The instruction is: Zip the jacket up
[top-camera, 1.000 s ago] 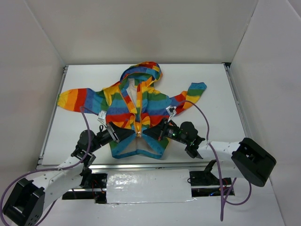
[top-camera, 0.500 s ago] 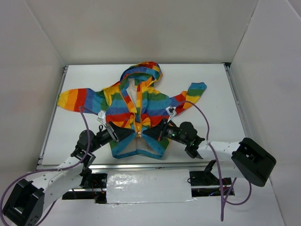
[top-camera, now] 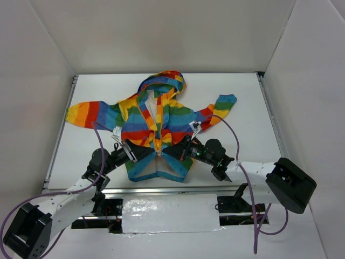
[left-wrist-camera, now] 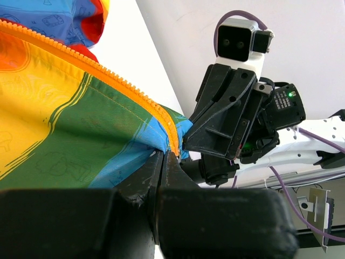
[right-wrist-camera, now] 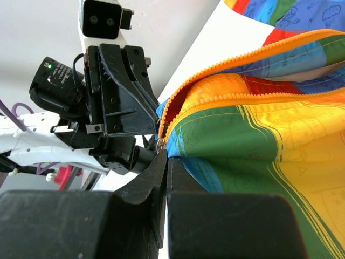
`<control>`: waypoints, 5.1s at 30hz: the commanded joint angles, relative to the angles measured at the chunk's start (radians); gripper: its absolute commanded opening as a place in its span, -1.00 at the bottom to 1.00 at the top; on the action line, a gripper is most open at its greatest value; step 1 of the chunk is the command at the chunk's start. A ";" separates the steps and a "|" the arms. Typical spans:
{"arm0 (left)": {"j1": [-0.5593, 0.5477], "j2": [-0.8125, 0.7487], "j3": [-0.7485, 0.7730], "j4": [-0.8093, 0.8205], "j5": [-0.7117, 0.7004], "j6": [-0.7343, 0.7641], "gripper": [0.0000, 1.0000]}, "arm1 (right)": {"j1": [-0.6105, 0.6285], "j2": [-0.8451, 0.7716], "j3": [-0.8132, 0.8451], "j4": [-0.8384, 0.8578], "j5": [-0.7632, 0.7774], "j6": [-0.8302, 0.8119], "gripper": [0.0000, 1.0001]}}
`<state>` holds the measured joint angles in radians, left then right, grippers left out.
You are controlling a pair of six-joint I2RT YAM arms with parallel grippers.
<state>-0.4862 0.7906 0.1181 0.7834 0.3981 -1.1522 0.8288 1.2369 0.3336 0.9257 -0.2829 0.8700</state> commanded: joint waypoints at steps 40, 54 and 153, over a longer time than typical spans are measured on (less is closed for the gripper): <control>-0.005 -0.030 0.023 0.014 -0.045 0.013 -1.00 | 0.020 -0.004 -0.008 0.108 0.033 -0.011 -1.00; -0.005 -0.030 0.031 0.023 -0.030 0.011 -1.00 | 0.020 0.001 0.005 0.084 0.047 -0.019 -1.00; -0.006 -0.004 0.022 0.040 -0.019 -0.021 -1.00 | 0.021 0.052 0.071 0.079 0.056 -0.029 -1.00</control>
<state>-0.4862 0.7845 0.1181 0.7490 0.3569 -1.1812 0.8402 1.2839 0.3573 0.9653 -0.2386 0.8616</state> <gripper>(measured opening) 0.095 0.010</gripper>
